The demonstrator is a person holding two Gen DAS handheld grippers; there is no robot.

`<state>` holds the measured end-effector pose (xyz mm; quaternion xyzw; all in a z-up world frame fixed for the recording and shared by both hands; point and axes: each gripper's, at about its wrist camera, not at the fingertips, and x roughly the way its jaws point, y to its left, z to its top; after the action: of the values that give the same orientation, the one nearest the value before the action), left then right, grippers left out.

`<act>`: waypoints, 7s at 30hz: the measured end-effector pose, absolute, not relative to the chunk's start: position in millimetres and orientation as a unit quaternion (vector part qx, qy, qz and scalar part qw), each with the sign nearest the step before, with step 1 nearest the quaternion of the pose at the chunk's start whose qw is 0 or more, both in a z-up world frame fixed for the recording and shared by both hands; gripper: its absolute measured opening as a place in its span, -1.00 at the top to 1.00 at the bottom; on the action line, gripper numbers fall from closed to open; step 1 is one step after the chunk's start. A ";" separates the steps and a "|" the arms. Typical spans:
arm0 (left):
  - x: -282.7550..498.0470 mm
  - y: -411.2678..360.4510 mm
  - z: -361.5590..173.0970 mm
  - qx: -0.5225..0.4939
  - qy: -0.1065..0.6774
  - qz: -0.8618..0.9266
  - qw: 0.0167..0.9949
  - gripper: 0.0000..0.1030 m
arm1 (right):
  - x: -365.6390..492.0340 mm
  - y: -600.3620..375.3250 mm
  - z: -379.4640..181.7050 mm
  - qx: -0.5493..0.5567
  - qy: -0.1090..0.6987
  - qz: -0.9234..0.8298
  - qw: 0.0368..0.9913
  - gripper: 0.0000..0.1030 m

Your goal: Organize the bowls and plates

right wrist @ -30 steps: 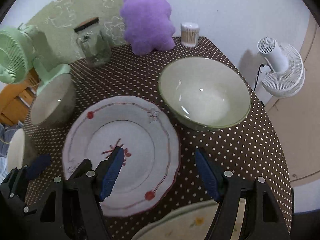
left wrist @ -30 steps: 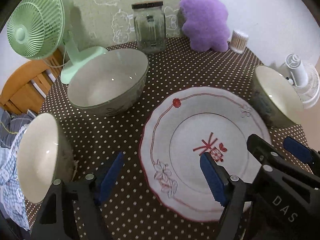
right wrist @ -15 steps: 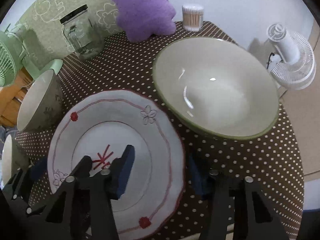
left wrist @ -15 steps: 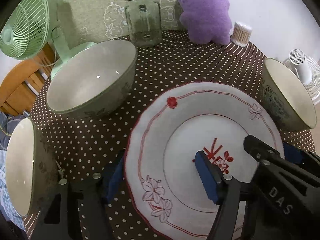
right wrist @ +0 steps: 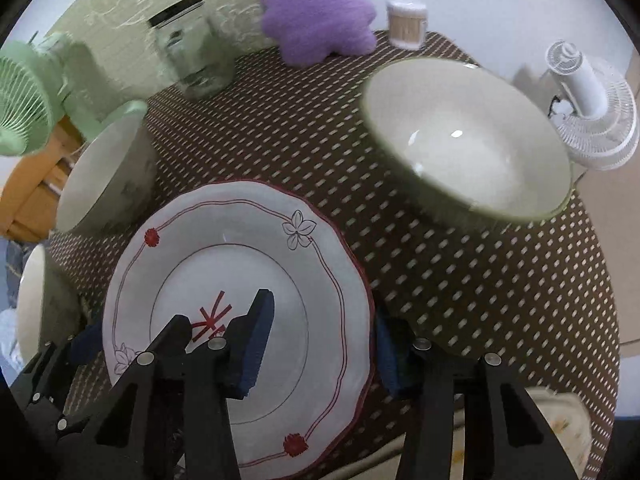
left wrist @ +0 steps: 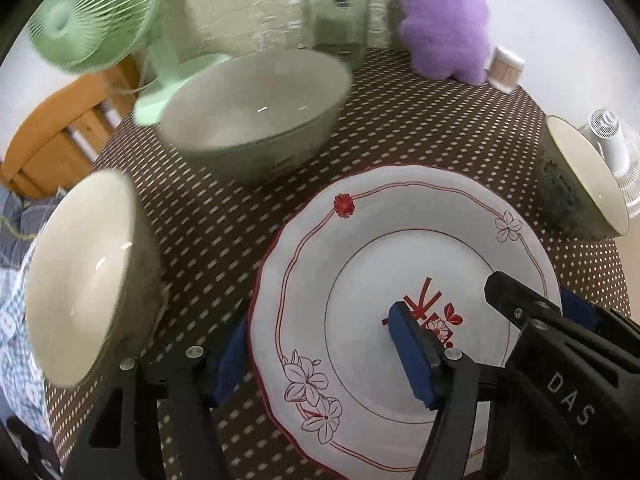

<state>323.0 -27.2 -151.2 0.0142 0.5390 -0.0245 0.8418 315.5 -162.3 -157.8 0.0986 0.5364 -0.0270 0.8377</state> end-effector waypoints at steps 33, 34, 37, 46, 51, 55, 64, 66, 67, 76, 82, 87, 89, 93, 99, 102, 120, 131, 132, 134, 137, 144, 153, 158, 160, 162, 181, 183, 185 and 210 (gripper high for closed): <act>267.6 20.4 -127.1 0.014 0.552 -0.036 0.833 -0.28 | 280.7 -107.8 -139.7 0.047 0.570 -0.001 0.820 0.08; 264.6 21.9 -124.2 0.013 0.550 -0.036 0.834 -0.27 | 277.0 -106.8 -136.6 0.047 0.569 -0.002 0.821 0.08; 253.4 26.4 -115.0 0.013 0.545 -0.042 0.837 -0.26 | 262.4 -104.4 -126.5 0.046 0.564 -0.011 0.825 0.08; 220.5 38.0 -94.0 0.021 0.530 -0.079 0.844 -0.26 | 208.9 -99.9 -100.7 0.064 0.543 -0.049 0.836 0.08; 206.7 40.5 -88.2 0.030 0.526 -0.102 0.844 -0.26 | 185.6 -96.5 -94.7 0.076 0.536 -0.074 0.838 0.08; 196.5 38.1 -87.5 0.033 0.526 -0.115 0.842 -0.26 | 170.2 -98.4 -91.8 0.083 0.534 -0.087 0.837 0.08; 188.8 19.8 -82.6 0.041 0.521 -0.123 0.844 -0.26 | 155.7 -113.5 -87.2 0.092 0.527 -0.096 0.839 0.08; 189.2 13.1 -81.4 0.038 0.520 -0.122 0.844 -0.26 | 156.0 -121.3 -85.4 0.090 0.526 -0.095 0.840 0.08; 189.5 8.0 -80.5 0.038 0.520 -0.120 0.845 -0.26 | 157.1 -124.9 -84.8 0.089 0.526 -0.094 0.840 0.08; 189.0 -37.6 -74.8 0.039 0.519 -0.117 0.846 -0.26 | 160.6 -172.4 -77.4 0.084 0.528 -0.088 0.841 0.08; 189.6 -70.1 -76.9 0.037 0.523 -0.119 0.843 -0.26 | 160.4 -203.2 -76.5 0.070 0.528 -0.092 0.841 0.08; 188.2 -92.5 -83.3 0.032 0.531 -0.121 0.838 -0.26 | 158.9 -229.1 -80.2 0.067 0.535 -0.092 0.837 0.08; 186.2 -102.2 -86.3 0.031 0.535 -0.125 0.835 -0.26 | 156.8 -241.0 -83.0 0.065 0.538 -0.096 0.835 0.08; 183.3 -124.6 -93.5 0.034 0.542 -0.131 0.830 -0.26 | 153.0 -264.0 -90.2 0.063 0.547 -0.103 0.828 0.08; 181.6 -147.9 -106.2 0.030 0.555 -0.128 0.821 -0.26 | 149.5 -288.0 -101.3 0.059 0.560 -0.105 0.819 0.08; 179.6 -158.5 -114.6 0.028 0.563 -0.121 0.817 -0.26 | 148.3 -295.8 -107.3 0.057 0.567 -0.102 0.816 0.08; 177.0 -176.9 -125.4 0.044 0.556 -0.057 0.828 -0.32 | 151.3 -301.8 -118.3 0.059 0.572 -0.060 0.816 0.04; 177.7 -177.3 -125.0 0.052 0.555 -0.034 0.830 -0.33 | 140.9 -305.6 -116.7 0.057 0.580 -0.049 0.811 0.47; 177.5 -175.6 -123.7 0.051 0.554 -0.032 0.831 -0.33 | 141.0 -303.2 -116.2 0.052 0.579 -0.050 0.812 0.48; 176.1 -172.6 -120.4 0.053 0.548 -0.029 0.834 -0.36 | 142.3 -300.2 -113.8 0.047 0.575 -0.044 0.816 0.52; 172.8 -171.0 -115.1 0.055 0.537 -0.034 0.841 -0.36 | 147.4 -295.4 -114.7 0.038 0.578 -0.042 0.814 0.52; 170.5 -164.2 -110.4 0.045 0.530 -0.038 0.846 -0.37 | 154.4 -290.8 -113.3 0.033 0.579 -0.038 0.814 0.51; 170.1 -154.4 -106.9 0.039 0.533 -0.056 0.844 -0.45 | 156.0 -288.0 -115.4 0.040 0.575 -0.059 0.815 0.39; 170.9 -140.9 -104.0 0.035 0.535 -0.059 0.842 -0.45 | 154.1 -279.5 -109.0 0.036 0.568 -0.074 0.819 0.06; 171.0 -132.7 -102.1 0.031 0.535 -0.063 0.842 -0.48 | 153.2 -276.6 -107.0 0.040 0.565 -0.079 0.820 -0.09; 171.1 -124.4 -100.0 0.030 0.534 -0.064 0.842 -0.53 | 152.6 -272.0 -104.8 0.044 0.563 -0.084 0.821 -0.22; 171.3 -29.6 -66.4 0.030 0.490 -0.066 0.869 -0.70 | 147.5 -186.9 -65.8 0.041 0.498 -0.093 0.861 -0.49; 172.9 -21.8 -64.2 0.037 0.483 -0.065 0.872 -0.71 | 147.9 -177.1 -62.3 0.039 0.490 -0.092 0.866 -0.49; 175.2 -10.7 -62.6 0.041 0.483 -0.064 0.872 -0.70 | 149.6 -166.4 -59.4 0.040 0.485 -0.090 0.869 -0.49; 218.6 106.0 -53.9 0.016 0.451 -0.040 0.891 -0.66 | 205.4 -29.3 -33.6 0.018 0.448 -0.022 0.894 -0.49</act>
<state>218.6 106.0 -53.9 0.0163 0.4515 -0.0403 0.8912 205.4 -29.3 -33.6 0.0177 0.4479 -0.0223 0.8937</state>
